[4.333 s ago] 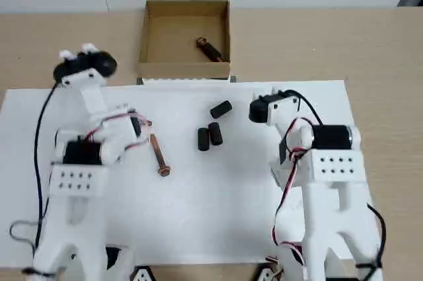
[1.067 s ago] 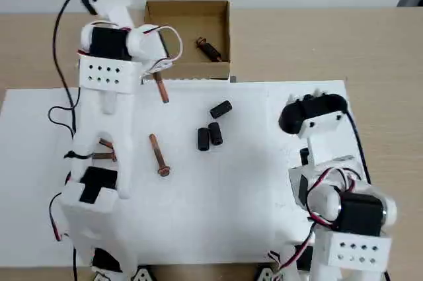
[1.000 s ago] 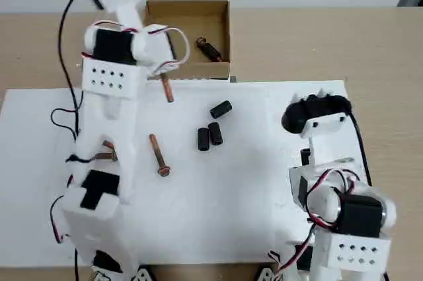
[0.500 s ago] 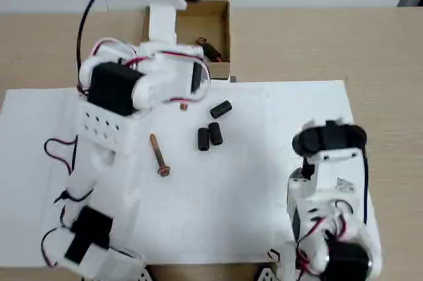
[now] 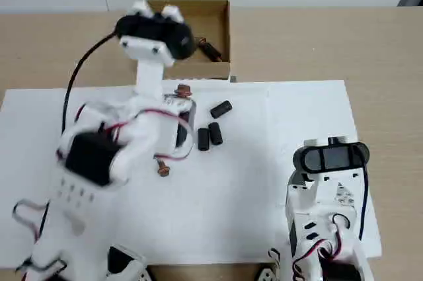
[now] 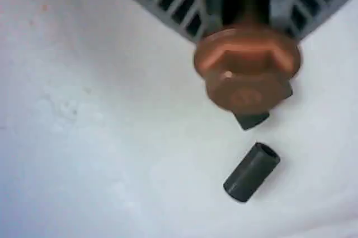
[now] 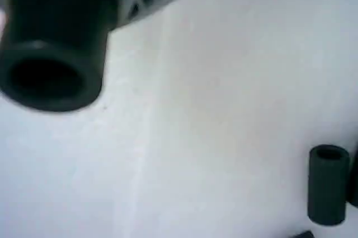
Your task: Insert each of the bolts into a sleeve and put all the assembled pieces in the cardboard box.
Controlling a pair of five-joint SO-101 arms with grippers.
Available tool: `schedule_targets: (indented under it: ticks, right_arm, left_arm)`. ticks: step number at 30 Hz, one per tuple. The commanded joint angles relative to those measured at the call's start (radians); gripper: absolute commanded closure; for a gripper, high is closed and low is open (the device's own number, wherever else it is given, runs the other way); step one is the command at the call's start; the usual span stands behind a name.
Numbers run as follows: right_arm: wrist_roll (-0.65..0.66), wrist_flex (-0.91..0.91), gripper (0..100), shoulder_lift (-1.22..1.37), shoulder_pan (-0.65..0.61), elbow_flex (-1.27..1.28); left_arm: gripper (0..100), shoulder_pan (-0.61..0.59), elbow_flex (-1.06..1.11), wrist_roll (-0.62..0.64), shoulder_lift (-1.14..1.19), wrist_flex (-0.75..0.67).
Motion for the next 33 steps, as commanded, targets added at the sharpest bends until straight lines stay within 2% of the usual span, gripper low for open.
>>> schedule_targets:
  ticks: [1,6,15,20,23,29,33]
  right_arm:
    - [-0.011,-0.028,99.5,-0.012,-0.001,-0.005]
    - [-0.011,-0.127,99.5,-0.012,-0.077,0.038]
    - [-0.011,-0.348,99.5,-0.012,-0.426,0.19]
    - [-0.009,-0.45,99.5,-0.012,-0.562,0.292]
    - [-0.009,-0.513,99.5,-0.012,-0.618,0.33]
    - [-0.005,-0.579,99.5,-0.012,-0.694,0.365]
    - [-0.003,-0.613,99.5,-0.012,-0.708,0.371]
  left_arm:
    - [99,0.0,0.189,-0.002,-0.186,-0.129]
    - [99,0.0,0.429,0.0,-0.394,-0.311]
    - [99,-0.002,0.848,0.0,-0.799,-0.615]
    - [99,0.002,1.086,0.0,-1.077,-0.772]
    - [99,0.006,1.188,0.006,-1.198,-0.802]
    - [99,0.008,1.162,0.252,-1.165,-0.832]
    - [99,0.015,1.164,0.328,-1.165,-0.836]
